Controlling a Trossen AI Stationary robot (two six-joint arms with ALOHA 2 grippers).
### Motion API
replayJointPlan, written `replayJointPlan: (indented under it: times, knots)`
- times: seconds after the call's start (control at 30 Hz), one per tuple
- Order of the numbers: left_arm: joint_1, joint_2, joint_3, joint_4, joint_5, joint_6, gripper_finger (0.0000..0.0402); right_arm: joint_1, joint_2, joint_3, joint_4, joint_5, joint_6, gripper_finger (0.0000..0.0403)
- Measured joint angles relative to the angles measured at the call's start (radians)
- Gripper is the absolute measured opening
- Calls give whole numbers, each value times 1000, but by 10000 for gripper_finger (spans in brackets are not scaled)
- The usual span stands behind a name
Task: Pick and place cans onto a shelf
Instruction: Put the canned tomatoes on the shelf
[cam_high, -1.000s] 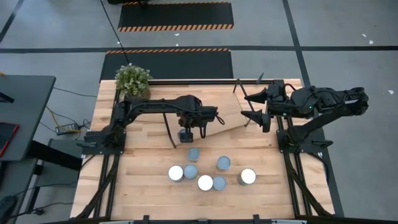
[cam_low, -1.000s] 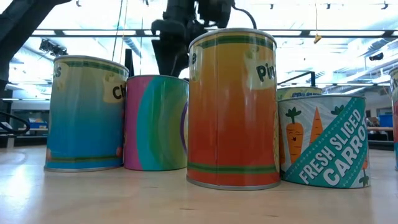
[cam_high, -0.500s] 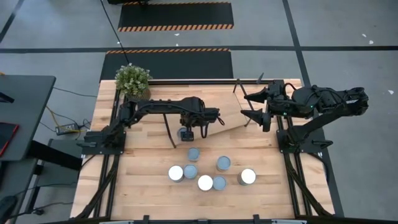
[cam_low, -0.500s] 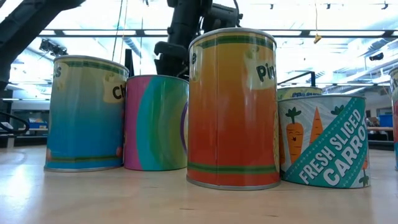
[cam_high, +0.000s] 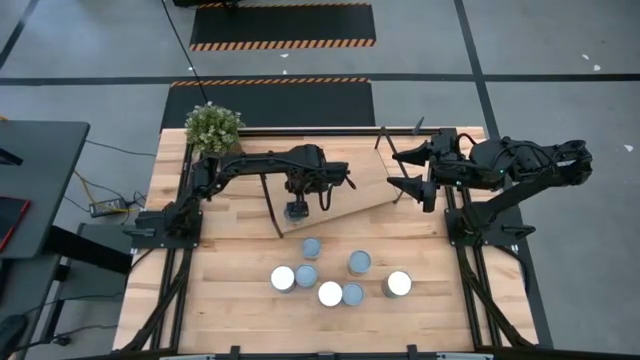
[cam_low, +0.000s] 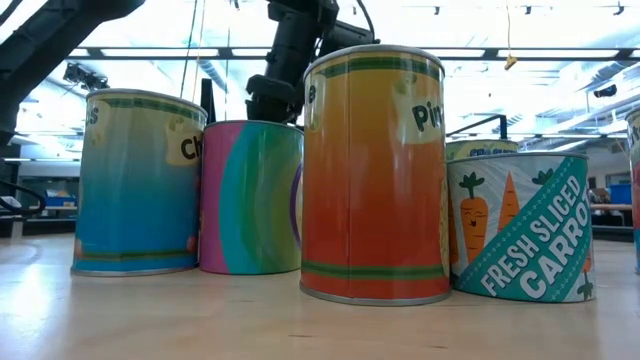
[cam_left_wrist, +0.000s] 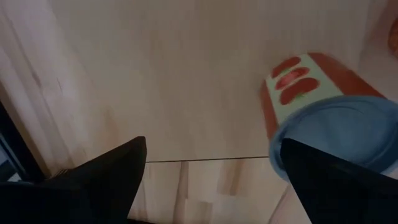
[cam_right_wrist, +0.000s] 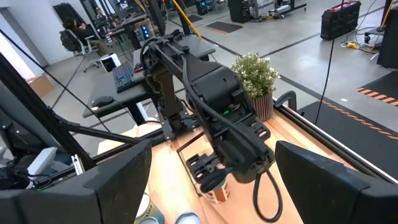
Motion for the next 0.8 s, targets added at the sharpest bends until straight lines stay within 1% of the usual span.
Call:
replayJointPlan:
  times: [0.2,0.47,0.53,0.63,0.8]
  knots:
    - [24,-3,0,-1,2,-3,375,0,0,0,0,0,4,348]
    - [29,-3,0,-1,18,-30,375,0,0,0,4,0,8,348]
    - [26,-4,0,-1,51,-27,375,0,0,0,4,0,8,348]
    - [17,-20,-1,-1,86,15,375,0,0,0,4,0,8,348]
    - [-5,-25,-1,-1,88,85,375,0,0,0,7,0,6,348]
